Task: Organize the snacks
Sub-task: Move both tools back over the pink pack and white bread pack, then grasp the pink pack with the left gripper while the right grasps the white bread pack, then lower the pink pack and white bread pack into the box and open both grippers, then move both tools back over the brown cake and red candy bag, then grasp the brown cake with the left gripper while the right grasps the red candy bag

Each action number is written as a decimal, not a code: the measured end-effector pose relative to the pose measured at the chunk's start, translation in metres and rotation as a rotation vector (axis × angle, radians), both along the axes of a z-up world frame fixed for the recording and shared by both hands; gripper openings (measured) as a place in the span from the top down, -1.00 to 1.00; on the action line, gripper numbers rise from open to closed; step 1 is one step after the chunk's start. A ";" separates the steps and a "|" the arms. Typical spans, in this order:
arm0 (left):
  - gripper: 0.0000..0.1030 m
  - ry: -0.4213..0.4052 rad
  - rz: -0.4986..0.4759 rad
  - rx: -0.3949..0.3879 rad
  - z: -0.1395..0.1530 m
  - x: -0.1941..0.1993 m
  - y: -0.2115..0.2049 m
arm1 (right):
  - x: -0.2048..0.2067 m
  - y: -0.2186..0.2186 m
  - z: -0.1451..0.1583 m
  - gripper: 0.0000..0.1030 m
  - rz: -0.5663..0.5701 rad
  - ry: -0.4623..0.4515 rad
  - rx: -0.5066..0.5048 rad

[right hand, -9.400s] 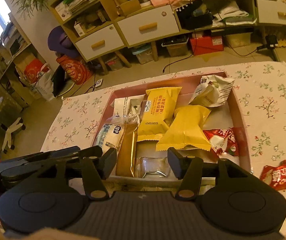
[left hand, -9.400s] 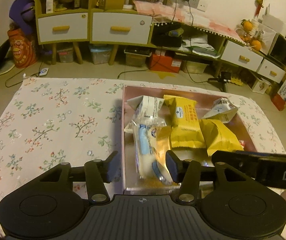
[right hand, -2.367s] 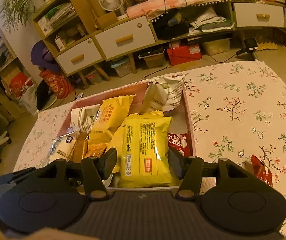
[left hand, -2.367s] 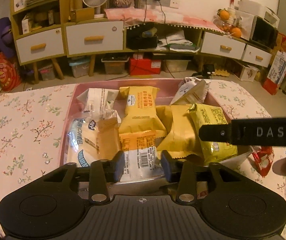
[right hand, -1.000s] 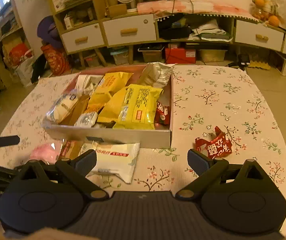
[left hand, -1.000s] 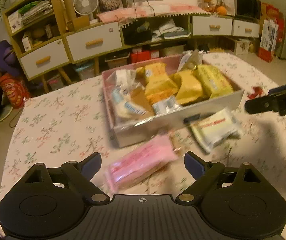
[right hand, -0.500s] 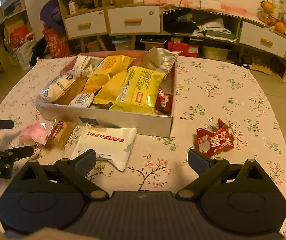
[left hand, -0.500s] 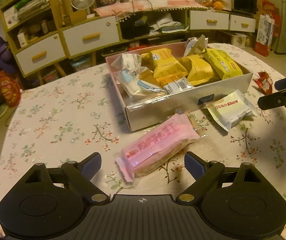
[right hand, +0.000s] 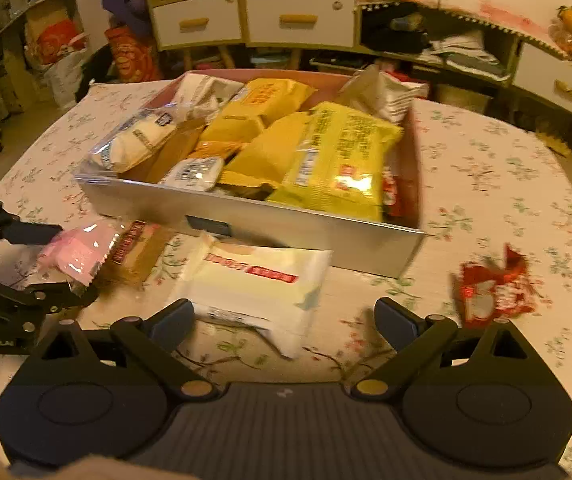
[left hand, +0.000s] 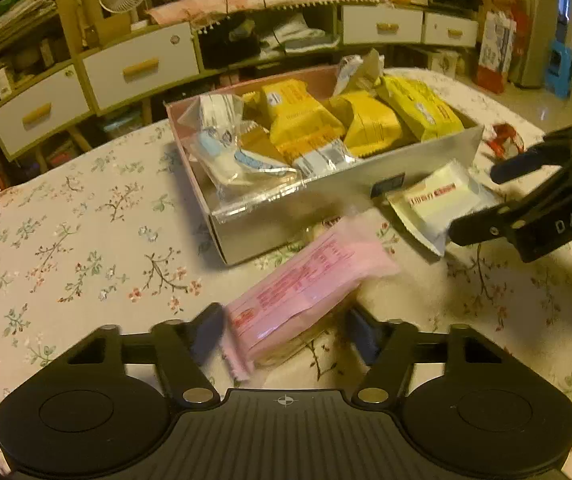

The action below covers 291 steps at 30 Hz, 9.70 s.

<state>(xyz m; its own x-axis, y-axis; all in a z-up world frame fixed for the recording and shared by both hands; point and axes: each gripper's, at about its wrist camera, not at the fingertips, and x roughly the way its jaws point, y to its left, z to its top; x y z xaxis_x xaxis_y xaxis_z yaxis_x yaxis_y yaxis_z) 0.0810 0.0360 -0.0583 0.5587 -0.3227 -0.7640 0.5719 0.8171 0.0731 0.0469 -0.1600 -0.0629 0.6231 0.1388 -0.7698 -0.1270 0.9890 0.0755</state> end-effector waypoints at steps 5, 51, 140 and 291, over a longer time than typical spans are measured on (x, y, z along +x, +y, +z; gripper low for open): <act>-0.06 0.035 -0.031 -0.010 0.004 -0.005 0.005 | 0.001 0.010 0.000 -0.73 0.043 0.009 0.002; 0.38 0.154 0.158 -0.145 0.008 0.002 0.012 | -0.017 0.052 0.008 -0.11 0.378 0.008 -0.077; 0.42 0.021 0.337 -0.275 0.045 0.097 -0.060 | 0.087 -0.016 0.047 0.16 -0.097 -0.127 0.230; 0.38 -0.096 0.166 -0.167 0.000 -0.015 -0.053 | -0.006 -0.091 -0.005 0.16 -0.111 -0.191 -0.028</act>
<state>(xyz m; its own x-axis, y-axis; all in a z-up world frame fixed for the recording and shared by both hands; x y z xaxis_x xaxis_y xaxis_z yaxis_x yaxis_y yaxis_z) 0.0657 -0.0171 -0.0584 0.6821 -0.3378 -0.6485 0.4262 0.9043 -0.0227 0.0405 -0.2506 -0.0677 0.7685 0.0419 -0.6385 -0.0269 0.9991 0.0332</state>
